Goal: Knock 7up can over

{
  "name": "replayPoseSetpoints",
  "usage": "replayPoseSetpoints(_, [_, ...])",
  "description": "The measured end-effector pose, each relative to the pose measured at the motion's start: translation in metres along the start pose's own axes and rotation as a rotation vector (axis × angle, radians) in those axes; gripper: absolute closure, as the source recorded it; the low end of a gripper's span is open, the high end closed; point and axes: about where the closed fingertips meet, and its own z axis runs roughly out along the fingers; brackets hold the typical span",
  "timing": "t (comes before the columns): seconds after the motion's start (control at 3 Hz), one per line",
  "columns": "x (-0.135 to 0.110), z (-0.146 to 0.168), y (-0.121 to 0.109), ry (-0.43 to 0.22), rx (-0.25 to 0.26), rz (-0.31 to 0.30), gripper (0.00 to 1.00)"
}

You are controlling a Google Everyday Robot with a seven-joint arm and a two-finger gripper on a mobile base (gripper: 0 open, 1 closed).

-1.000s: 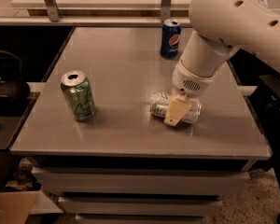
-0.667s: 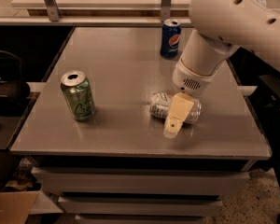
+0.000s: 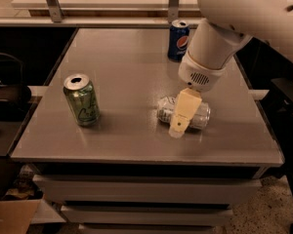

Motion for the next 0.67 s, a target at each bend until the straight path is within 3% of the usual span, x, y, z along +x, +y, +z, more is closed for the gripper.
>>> replayPoseSetpoints(0.67, [-0.011,-0.029,0.0,-0.014,0.027,-0.021,0.0])
